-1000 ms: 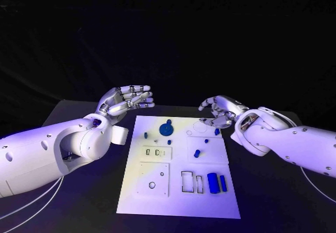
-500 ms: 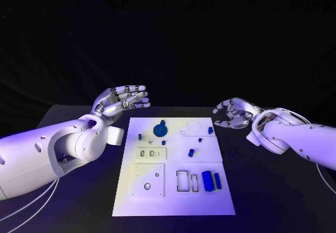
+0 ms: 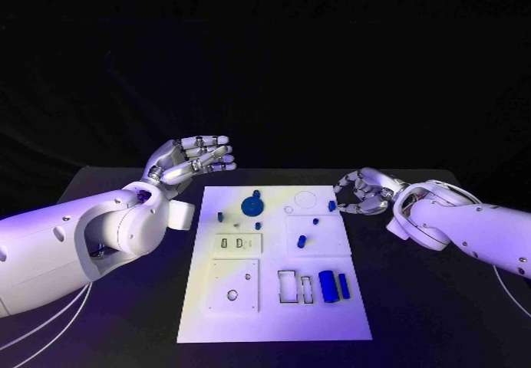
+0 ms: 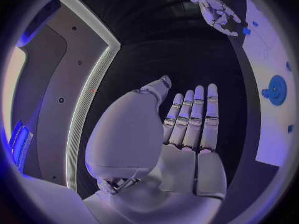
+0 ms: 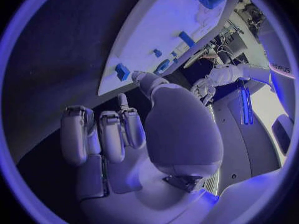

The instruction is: Assemble the parts on the task board

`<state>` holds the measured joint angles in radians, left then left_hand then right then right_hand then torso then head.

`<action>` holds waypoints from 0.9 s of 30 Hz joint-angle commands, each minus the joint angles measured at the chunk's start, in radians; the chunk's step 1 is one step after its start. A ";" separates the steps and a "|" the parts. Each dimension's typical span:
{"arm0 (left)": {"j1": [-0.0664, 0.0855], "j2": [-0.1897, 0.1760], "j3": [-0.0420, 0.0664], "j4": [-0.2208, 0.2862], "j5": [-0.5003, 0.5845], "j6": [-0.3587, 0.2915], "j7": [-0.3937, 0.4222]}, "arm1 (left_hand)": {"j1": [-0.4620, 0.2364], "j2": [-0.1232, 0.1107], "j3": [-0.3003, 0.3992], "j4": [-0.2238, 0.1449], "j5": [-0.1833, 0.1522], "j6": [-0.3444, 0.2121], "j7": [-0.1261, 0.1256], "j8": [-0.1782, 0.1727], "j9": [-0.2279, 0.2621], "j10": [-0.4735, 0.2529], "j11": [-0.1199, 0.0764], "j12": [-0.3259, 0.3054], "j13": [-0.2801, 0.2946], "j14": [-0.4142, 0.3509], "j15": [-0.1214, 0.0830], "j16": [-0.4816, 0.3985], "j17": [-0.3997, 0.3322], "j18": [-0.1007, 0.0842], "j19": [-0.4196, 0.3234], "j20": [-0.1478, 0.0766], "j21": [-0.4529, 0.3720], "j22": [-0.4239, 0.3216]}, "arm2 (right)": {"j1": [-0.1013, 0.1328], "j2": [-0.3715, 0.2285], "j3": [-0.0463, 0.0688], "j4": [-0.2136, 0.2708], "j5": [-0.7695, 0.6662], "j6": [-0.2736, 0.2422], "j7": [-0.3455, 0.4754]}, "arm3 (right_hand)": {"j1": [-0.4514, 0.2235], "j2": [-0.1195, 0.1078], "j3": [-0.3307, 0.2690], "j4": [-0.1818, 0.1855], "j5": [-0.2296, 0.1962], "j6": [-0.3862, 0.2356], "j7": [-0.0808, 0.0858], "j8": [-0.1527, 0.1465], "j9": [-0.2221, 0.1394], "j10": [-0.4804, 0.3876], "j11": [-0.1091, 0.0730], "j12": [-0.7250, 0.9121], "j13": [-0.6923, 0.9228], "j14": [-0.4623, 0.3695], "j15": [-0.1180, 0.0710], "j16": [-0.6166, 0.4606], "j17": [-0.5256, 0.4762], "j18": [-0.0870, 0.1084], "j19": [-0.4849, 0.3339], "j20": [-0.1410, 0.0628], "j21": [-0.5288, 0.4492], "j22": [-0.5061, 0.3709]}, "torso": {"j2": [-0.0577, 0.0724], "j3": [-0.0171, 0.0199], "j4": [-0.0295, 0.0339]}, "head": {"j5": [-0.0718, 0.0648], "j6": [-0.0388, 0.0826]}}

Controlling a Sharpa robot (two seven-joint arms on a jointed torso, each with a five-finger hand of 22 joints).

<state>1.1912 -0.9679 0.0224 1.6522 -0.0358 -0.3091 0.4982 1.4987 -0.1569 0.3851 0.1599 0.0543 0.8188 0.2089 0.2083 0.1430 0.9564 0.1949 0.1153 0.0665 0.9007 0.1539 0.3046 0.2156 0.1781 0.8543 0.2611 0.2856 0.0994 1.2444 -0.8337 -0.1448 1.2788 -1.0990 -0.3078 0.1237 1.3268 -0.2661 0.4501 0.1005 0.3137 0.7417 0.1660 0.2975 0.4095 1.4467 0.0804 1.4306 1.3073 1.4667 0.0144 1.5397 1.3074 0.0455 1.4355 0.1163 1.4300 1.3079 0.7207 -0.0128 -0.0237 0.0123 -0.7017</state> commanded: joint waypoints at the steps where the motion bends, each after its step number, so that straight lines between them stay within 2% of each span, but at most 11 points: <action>1: 0.001 0.002 0.001 0.000 0.001 0.019 0.007 | -0.005 -0.004 0.006 0.000 -0.001 0.003 0.040 -0.004 -0.001 0.005 0.003 -0.004 -0.001 -0.004 0.003 -0.003 0.001 0.005 0.004 0.001 0.002 -0.002 | -0.005 0.010 0.000 -0.009 -0.023 0.027 0.000 | 0.009 0.000 -0.002 -0.006 0.005 0.004 -0.003 -0.006 -0.001 0.000 -0.002 0.002 0.107 0.078 -0.008 0.000 0.150 0.005 -0.001 -0.002 -0.001 0.102 | 0.000 0.0018 0.0011 | 0.002 -0.003; 7: 0.001 0.003 0.001 0.001 0.001 0.019 0.007 | -0.005 -0.004 0.006 0.000 -0.001 0.003 0.040 -0.004 -0.001 0.005 0.003 -0.004 -0.001 -0.004 0.003 -0.003 0.001 0.005 0.004 0.001 0.002 -0.002 | -0.012 0.029 0.000 -0.031 -0.025 0.014 -0.008 | 0.008 0.004 -0.001 -0.005 0.003 0.006 -0.001 -0.008 -0.002 0.003 -0.001 0.005 0.110 0.079 -0.008 0.001 0.152 0.004 0.002 -0.002 0.001 0.104 | 0.001 0.0015 0.0030 | -0.001 -0.006; 11: 0.001 0.003 0.001 0.001 0.001 0.019 0.007 | -0.005 -0.004 0.006 0.000 -0.001 0.003 0.040 -0.004 -0.001 0.005 0.003 -0.004 -0.001 -0.004 0.003 -0.003 0.001 0.005 0.004 0.001 0.002 -0.002 | -0.017 0.042 0.000 -0.045 -0.025 0.009 -0.011 | 0.007 0.010 0.000 -0.005 0.001 0.010 0.000 -0.011 -0.002 0.005 0.000 0.007 0.112 0.079 -0.007 0.001 0.154 0.004 0.003 -0.002 0.002 0.106 | 0.000 0.0016 0.0004 | 0.002 -0.008; 18: 0.001 0.003 0.001 0.002 0.001 0.019 0.007 | -0.005 -0.004 0.006 0.000 -0.001 0.003 0.040 -0.004 -0.001 0.005 0.003 -0.004 -0.001 -0.004 0.003 -0.003 0.001 0.005 0.004 0.001 0.002 -0.002 | -0.026 0.057 0.000 -0.058 -0.026 0.003 -0.015 | 0.007 0.019 0.008 -0.009 -0.002 0.026 0.002 -0.014 -0.001 0.005 0.001 0.007 0.112 0.079 -0.006 0.001 0.153 0.005 0.001 -0.001 -0.001 0.103 | 0.002 0.0019 0.0010 | 0.003 -0.009; 23: 0.001 0.002 0.001 0.003 0.001 0.020 0.006 | -0.005 -0.004 0.006 0.000 -0.001 0.003 0.040 -0.004 -0.001 0.005 0.003 -0.004 -0.001 -0.004 0.003 -0.003 0.001 0.005 0.004 0.001 0.002 -0.002 | -0.028 0.063 0.000 -0.064 -0.029 -0.004 -0.022 | 0.012 0.025 0.022 -0.020 -0.008 0.051 0.004 -0.017 0.000 0.006 0.003 0.009 0.114 0.079 -0.004 0.001 0.153 0.004 0.003 0.000 -0.001 0.104 | 0.000 0.0027 0.0018 | 0.004 -0.014; 27: 0.001 0.002 0.001 0.002 0.001 0.021 0.006 | -0.007 -0.004 0.009 -0.003 -0.001 0.003 0.040 -0.005 -0.001 0.006 0.003 -0.006 -0.001 -0.004 0.003 -0.004 0.002 0.005 0.004 0.001 0.001 -0.003 | -0.029 0.065 0.000 -0.068 -0.032 -0.008 -0.028 | 0.011 0.027 0.034 -0.027 -0.011 0.076 0.006 -0.017 0.001 0.008 0.005 0.010 0.116 0.079 -0.003 0.001 0.154 0.004 0.004 0.002 0.000 0.106 | 0.000 0.0026 -0.0006 | 0.005 -0.022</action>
<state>1.1912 -0.9674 0.0225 1.6523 -0.0357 -0.3063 0.4977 1.4987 -0.1568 0.3893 0.1558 0.0543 0.8188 0.2089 0.2083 0.1430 0.9564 0.1949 0.1153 0.0665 0.9007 0.1539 0.3046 0.2169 0.1781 0.8543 0.2611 0.2856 0.0977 1.2164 -0.7703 -0.1449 1.2124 -1.1161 -0.3104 0.1069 1.3358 -0.2459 0.4794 0.0713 0.3072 0.8143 0.1709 0.2860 0.4098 1.4504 0.0840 1.4359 1.3080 1.4667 0.0143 1.5397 1.3073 0.0456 1.4356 0.1163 1.4301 1.3075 0.7215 -0.0103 -0.0230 0.0165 -0.7184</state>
